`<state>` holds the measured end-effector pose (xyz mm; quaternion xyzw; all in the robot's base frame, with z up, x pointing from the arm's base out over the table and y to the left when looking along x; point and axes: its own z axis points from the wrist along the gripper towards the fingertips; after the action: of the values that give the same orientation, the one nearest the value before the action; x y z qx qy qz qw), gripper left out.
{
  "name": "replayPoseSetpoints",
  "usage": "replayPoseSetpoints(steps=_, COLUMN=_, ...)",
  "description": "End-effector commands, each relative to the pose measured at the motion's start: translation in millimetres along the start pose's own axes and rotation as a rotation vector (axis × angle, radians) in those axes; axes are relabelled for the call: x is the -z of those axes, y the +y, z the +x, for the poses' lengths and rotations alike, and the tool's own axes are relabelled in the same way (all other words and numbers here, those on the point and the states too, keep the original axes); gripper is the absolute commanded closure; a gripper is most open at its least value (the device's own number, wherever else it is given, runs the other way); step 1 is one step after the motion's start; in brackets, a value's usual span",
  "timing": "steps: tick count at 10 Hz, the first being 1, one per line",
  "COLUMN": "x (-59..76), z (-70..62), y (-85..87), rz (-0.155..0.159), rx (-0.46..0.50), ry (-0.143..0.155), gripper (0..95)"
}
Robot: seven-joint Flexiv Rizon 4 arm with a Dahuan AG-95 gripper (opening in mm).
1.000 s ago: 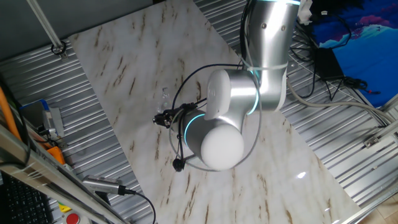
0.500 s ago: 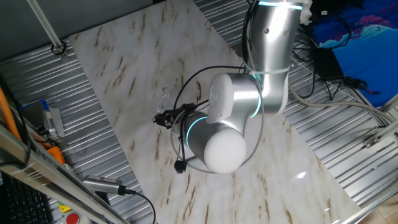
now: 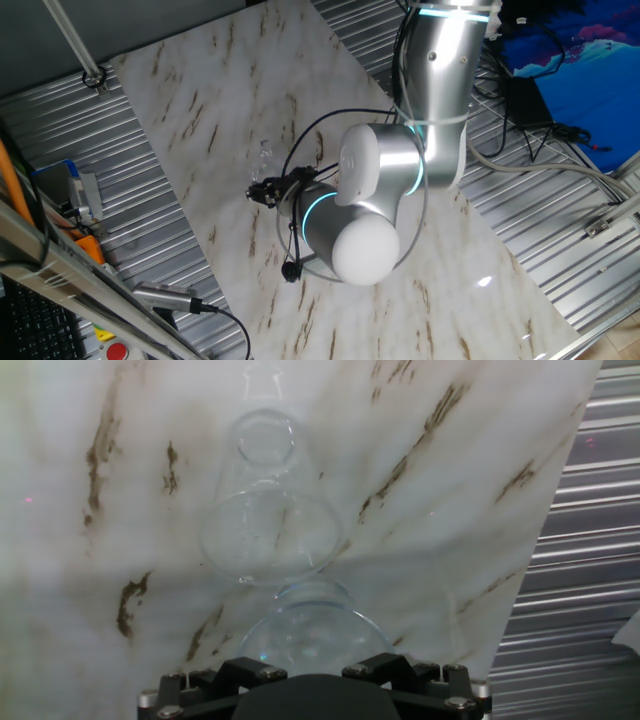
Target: Pour the water from one cup into another empty cup
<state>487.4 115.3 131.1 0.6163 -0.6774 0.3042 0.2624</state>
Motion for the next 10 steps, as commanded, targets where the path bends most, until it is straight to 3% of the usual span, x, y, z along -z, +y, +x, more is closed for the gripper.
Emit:
replayPoseSetpoints(steps=1, x=1.5, z=1.6, y=0.2, rz=0.004, rx=-0.002, ry=0.026, gripper=95.0)
replayPoseSetpoints(steps=10, x=3.5, z=5.0, y=-4.3, rz=0.023, rx=-0.008, ry=0.089, gripper=95.0)
